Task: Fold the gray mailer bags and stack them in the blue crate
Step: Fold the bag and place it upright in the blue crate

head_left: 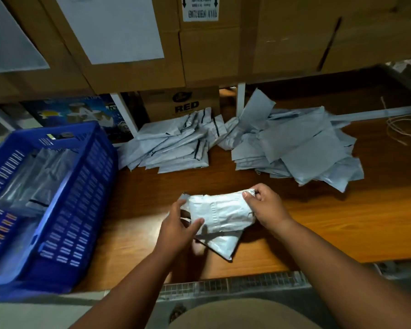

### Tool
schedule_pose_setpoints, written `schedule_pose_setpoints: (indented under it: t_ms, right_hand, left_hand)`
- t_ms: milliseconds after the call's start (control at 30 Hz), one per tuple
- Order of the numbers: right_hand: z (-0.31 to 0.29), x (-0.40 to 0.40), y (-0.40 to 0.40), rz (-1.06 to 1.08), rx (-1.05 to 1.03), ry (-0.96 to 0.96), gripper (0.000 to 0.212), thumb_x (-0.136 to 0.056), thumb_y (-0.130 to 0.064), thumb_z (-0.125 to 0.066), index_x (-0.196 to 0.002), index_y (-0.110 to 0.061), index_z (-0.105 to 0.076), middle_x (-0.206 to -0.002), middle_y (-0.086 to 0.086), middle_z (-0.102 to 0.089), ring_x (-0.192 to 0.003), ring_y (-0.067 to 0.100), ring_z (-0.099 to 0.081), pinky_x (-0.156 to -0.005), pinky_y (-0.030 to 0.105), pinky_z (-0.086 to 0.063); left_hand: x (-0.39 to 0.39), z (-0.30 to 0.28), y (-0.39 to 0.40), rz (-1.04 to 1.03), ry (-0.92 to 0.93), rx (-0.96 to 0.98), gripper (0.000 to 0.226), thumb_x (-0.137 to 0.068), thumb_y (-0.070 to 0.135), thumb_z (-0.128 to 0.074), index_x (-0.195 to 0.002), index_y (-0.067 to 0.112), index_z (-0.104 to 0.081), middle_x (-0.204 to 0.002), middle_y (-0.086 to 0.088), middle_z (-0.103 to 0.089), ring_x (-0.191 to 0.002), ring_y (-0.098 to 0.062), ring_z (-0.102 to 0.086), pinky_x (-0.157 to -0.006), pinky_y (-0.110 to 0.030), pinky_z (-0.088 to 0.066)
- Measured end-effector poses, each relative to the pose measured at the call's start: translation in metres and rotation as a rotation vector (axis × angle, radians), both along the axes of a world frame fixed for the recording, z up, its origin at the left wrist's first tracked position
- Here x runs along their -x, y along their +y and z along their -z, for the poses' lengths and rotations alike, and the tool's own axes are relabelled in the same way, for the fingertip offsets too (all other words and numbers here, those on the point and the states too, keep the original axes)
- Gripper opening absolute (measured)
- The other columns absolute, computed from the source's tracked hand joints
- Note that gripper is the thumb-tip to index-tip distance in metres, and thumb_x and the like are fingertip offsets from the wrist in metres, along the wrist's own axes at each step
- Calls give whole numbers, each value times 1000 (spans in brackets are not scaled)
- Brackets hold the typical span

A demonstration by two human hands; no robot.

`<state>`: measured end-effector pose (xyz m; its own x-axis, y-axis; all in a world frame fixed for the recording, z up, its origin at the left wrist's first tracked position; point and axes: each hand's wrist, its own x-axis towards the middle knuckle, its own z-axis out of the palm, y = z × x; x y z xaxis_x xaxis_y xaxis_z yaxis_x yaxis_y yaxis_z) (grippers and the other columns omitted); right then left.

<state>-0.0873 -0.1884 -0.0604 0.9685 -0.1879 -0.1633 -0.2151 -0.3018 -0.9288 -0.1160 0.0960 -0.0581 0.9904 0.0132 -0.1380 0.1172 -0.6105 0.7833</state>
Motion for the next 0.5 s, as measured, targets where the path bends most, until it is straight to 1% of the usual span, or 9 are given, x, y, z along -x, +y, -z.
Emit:
schedule_pose_setpoints:
  t_ms: [67, 133, 167, 200, 233, 300, 333, 400, 500]
  right_hand:
    - [9, 7, -4, -16, 20, 48, 19, -100, -40, -72, -97, -22, -66, -91, 1, -77, -83, 24, -75, -75, 47, -61]
    - [17, 10, -6, -14, -9, 79, 21, -99, -43, -70, -98, -22, -66, -90, 5, -76, -79, 26, -74, -72, 49, -61]
    - [17, 12, -6, -7, -27, 89, 20, -100, -42, -69, -99, -23, -65, -90, 8, -76, -74, 25, -73, -67, 47, -59]
    - [14, 13, -5, 3, -45, 95, 17, -102, -40, -67, -100, -23, -65, -90, 10, -76, -69, 23, -70, -62, 44, -57]
    - [12, 13, -6, 18, -64, 98, 14, -104, -36, -66, -101, -23, -64, -90, 12, -75, -65, 21, -68, -58, 41, -54]
    - [8, 11, -9, 65, -78, 82, 11, -106, -34, -64, -103, -23, -63, -90, 10, -75, -67, 21, -68, -58, 37, -52]
    - [7, 8, -11, 97, -79, 65, 11, -105, -34, -64, -103, -24, -63, -91, 8, -75, -71, 23, -70, -60, 37, -53]
    - [5, 5, -16, 157, -92, 31, 11, -105, -35, -64, -103, -24, -63, -94, 8, -75, -76, 24, -70, -63, 39, -53]
    - [-2, 4, -21, 234, -125, 23, 12, -109, -31, -61, -108, -19, -62, -94, 10, -73, -67, 15, -67, -56, 33, -51]
  left_hand:
    - [24, 7, -4, 66, -69, -170, 69, -86, 52, -80, -144, 38, -44, -113, 18, -67, -94, -5, -68, -80, -35, -60]
    - [40, 11, -7, 182, -173, -352, 53, -84, 58, -73, -128, 39, -50, -110, 19, -63, -100, -11, -64, -81, -36, -56]
    - [44, 14, -8, 240, -211, -457, 49, -83, 63, -68, -122, 39, -50, -112, 17, -63, -104, -14, -60, -84, -38, -53]
    - [45, 16, -8, 279, -228, -550, 52, -83, 68, -64, -125, 39, -50, -120, 15, -62, -111, -16, -57, -88, -39, -50]
    - [43, 20, -7, 304, -226, -621, 60, -85, 72, -58, -134, 39, -49, -134, 14, -60, -122, -17, -53, -94, -41, -47]
    - [31, 22, -8, 311, -206, -704, 78, -88, 80, -48, -153, 38, -41, -157, 14, -47, -138, -18, -43, -103, -44, -43]
    - [22, 22, -10, 307, -199, -720, 81, -89, 82, -45, -156, 38, -37, -159, 13, -44, -140, -19, -41, -104, -45, -43]
    - [2, 19, -18, 295, -193, -744, 80, -87, 85, -41, -152, 38, -40, -155, 11, -46, -137, -22, -40, -101, -46, -42]
    - [-31, 15, -34, 254, -161, -784, 79, -87, 85, -40, -148, 36, -46, -148, 4, -47, -135, -27, -40, -102, -49, -41]
